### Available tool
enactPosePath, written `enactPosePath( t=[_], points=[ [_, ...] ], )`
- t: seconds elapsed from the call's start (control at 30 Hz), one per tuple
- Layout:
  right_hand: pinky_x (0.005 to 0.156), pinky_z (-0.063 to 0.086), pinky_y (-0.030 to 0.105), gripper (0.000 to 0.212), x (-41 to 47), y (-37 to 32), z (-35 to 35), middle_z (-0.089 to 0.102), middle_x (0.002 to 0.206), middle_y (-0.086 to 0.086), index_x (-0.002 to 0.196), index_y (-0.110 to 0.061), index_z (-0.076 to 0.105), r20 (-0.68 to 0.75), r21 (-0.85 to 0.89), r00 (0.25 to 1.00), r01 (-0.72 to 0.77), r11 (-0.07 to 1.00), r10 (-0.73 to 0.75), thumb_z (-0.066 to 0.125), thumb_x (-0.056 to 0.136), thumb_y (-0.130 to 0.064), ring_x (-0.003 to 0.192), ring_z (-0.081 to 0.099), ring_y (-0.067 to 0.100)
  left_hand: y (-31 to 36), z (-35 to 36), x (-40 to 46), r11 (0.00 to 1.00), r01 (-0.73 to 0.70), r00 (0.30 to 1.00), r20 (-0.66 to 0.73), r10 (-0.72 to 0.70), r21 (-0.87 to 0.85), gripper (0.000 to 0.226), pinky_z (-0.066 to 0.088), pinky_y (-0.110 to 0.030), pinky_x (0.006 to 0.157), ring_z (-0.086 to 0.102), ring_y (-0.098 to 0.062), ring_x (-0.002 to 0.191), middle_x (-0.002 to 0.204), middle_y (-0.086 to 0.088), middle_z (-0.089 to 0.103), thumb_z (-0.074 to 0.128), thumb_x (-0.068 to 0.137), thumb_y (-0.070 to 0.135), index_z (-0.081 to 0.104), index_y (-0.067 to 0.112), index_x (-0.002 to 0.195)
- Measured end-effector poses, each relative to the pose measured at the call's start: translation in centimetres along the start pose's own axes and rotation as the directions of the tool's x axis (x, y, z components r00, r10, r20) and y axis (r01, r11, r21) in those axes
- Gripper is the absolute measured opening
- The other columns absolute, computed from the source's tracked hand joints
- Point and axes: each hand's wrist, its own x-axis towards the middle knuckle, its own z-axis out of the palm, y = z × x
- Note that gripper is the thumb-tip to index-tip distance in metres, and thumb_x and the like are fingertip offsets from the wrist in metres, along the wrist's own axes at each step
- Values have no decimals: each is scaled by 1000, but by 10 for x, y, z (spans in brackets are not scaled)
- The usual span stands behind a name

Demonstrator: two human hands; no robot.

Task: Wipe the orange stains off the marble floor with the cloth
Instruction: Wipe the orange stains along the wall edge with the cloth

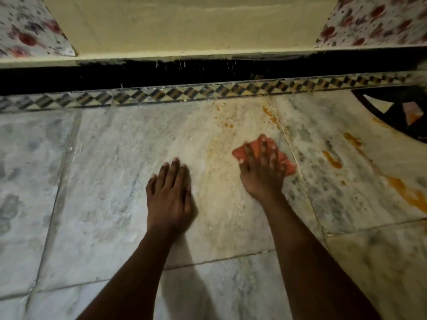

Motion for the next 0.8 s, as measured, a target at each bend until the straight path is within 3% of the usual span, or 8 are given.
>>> enactPosePath(
  t=[0.07,0.17,0.27,0.37,0.5,0.63,0.73,0.8],
  points=[
    [129,-8,61,60,21,-33,-2,-20,177,-3,167,-47,2,38,9,999,28,1000,-28,22,111,-54,163,-20,30,-2,-2,6,997,-49,999,-7,49,59,58,31,-50,118,42,-33,149,160,-8,49,42,96,36,54,17,149],
    [129,-3,58,59,-10,-27,15,-15,178,-4,167,-47,5,25,-86,956,294,952,-293,20,110,-54,164,-17,26,-7,-13,51,978,-180,984,5,180,108,40,40,-46,91,59,-38,107,116,-11,62,45,83,33,64,11,111],
    [130,2,53,58,-65,14,28,-7,178,-12,164,-53,18,-63,-127,922,373,919,-383,15,106,-60,164,-12,17,-19,-15,113,978,-200,980,-5,200,56,60,37,-49,109,53,-39,132,146,-16,58,40,88,35,59,8,138],
    [129,3,56,56,-35,23,20,-9,178,-14,162,-58,15,-95,-139,981,154,978,-168,15,106,-61,165,-10,19,-30,6,137,991,-134,991,8,134,16,64,25,-51,126,28,-29,158,171,-6,32,27,103,43,38,18,161],
    [129,-7,60,58,46,-34,5,-23,176,-8,165,-53,-2,-42,-49,999,4,999,-6,18,110,-59,163,-20,28,-34,9,140,993,-119,993,9,119,-20,64,17,-48,129,14,-22,163,176,0,17,22,107,46,28,24,166],
    [130,-5,62,57,46,-56,20,-18,177,-4,165,-52,-1,-11,-130,966,256,958,-260,10,109,-58,162,-23,29,-32,5,142,995,-102,994,37,103,-25,64,18,-48,129,10,-20,164,177,2,13,19,107,48,23,26,167],
    [125,25,64,53,-22,-22,25,8,179,1,166,-47,17,32,-185,876,478,859,-481,8,114,-47,165,3,32,-30,-2,143,995,-78,995,65,82,-56,64,16,-49,130,6,-19,164,177,3,9,19,108,48,19,28,168],
    [121,32,63,52,-34,6,17,16,178,1,165,-47,23,58,-170,887,462,871,-459,13,115,-44,164,14,31,-30,-2,144,995,-66,994,81,71,-69,63,16,-49,130,5,-20,164,177,3,7,20,108,46,18,28,168]
  ],
)
